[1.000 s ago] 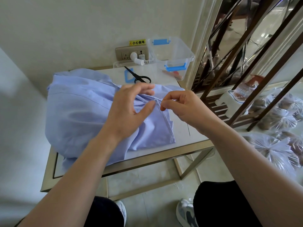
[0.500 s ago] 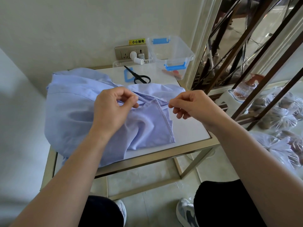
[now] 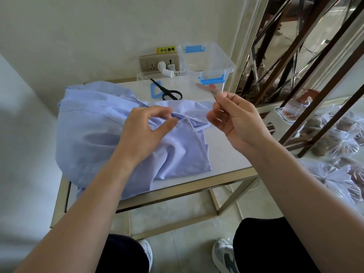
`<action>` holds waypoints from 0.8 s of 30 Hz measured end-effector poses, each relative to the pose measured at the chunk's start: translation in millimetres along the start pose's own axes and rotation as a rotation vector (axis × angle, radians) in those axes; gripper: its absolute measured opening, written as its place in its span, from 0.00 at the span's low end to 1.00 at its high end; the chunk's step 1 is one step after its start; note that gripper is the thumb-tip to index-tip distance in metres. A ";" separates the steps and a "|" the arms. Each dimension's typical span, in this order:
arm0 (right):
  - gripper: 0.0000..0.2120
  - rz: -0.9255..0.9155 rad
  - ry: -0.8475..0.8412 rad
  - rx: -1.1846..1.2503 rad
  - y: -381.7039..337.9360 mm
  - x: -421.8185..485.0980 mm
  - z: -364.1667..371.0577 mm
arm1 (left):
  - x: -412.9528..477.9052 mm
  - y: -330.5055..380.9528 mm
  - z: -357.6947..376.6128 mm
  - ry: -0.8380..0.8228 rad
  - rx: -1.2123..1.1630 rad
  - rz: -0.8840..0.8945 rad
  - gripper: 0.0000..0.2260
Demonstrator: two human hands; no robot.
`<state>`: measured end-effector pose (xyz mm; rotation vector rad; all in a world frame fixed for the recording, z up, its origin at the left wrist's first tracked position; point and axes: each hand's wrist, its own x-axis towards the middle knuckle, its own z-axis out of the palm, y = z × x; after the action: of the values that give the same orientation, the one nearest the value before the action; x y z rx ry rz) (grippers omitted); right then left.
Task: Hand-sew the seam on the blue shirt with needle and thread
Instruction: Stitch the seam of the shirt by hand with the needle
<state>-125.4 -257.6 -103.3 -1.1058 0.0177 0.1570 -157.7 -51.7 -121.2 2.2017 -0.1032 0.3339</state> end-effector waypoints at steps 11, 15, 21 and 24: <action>0.10 -0.005 -0.126 -0.859 17.2 -2.9 16.3 | -6.5 -1.6 -10.4 -0.027 0.277 -0.258 0.16; 0.16 0.023 -0.277 -1.031 34.6 -2.2 27.8 | -9.1 -1.0 -14.5 -0.099 0.175 -0.285 0.17; 0.06 -0.011 -0.175 -1.052 31.2 7.0 28.4 | -9.6 -6.6 -18.7 -0.268 0.018 -0.238 0.04; 0.10 0.064 -0.100 -0.971 22.9 10.8 20.8 | -8.6 -8.0 -22.0 -0.291 -0.075 -0.198 0.01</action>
<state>-119.1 -227.8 -115.3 -2.0651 -0.1250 0.2921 -168.9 -29.8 -117.1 2.1520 -0.0539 -0.1000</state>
